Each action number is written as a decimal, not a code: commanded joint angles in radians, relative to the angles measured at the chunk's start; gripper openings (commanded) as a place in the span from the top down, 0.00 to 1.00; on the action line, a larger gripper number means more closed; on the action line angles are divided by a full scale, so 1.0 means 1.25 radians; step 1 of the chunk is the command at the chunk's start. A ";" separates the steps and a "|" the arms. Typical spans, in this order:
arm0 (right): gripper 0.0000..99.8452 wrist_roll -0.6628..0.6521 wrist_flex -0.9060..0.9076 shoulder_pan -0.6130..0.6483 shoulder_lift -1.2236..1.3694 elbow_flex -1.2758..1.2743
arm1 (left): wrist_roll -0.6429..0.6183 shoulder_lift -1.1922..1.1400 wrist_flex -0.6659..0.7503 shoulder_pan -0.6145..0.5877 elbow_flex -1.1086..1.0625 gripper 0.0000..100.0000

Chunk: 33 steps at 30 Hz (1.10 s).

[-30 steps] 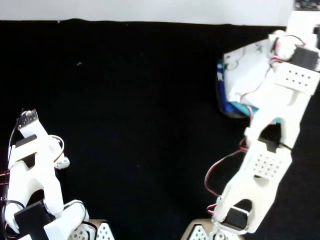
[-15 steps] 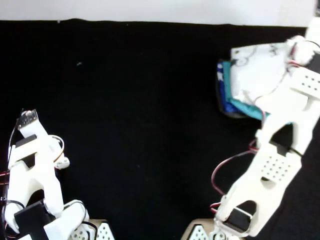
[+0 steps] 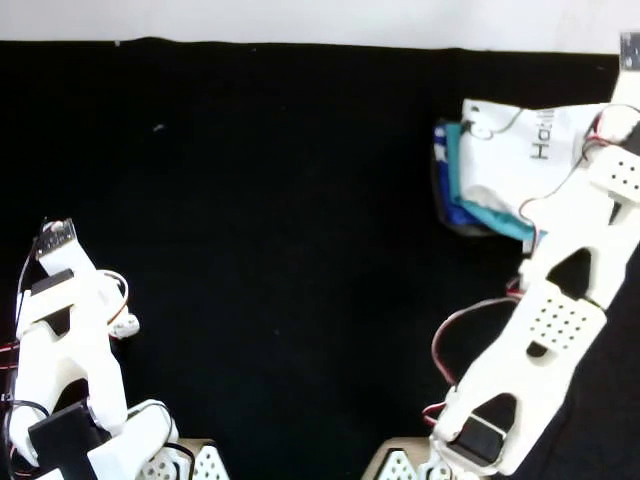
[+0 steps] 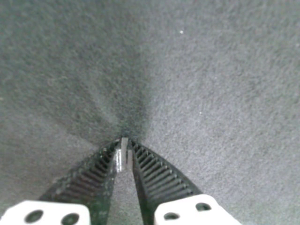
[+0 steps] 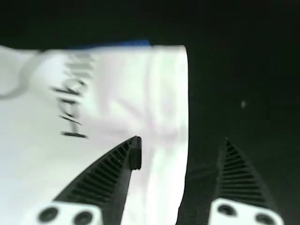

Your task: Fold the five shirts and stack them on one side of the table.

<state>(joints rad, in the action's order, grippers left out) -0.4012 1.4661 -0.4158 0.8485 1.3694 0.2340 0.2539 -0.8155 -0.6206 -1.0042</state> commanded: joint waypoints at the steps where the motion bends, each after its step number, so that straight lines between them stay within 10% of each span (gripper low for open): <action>1: 0.74 0.069 0.042 0.052 -0.012 0.165 | 0.000 0.002 0.025 -0.003 -0.002 0.99; 8: 0.70 0.099 0.069 0.111 -0.002 0.239 | 0.000 0.002 0.025 -0.003 -0.002 0.99; 13: 1.00 0.096 -0.042 0.094 0.085 0.240 | 0.000 0.002 0.025 -0.003 -0.002 0.99; 21: 0.95 0.096 -0.246 0.028 0.284 0.239 | 0.000 0.002 0.025 -0.003 -0.002 0.99; 33: 0.94 0.101 -0.165 0.056 0.159 0.312 | 0.000 0.002 0.025 -0.003 -0.002 0.99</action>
<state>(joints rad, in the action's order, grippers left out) -0.2831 1.2006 -0.3606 1.2091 1.6487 0.2340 0.2539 -0.8155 -0.6206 -1.0042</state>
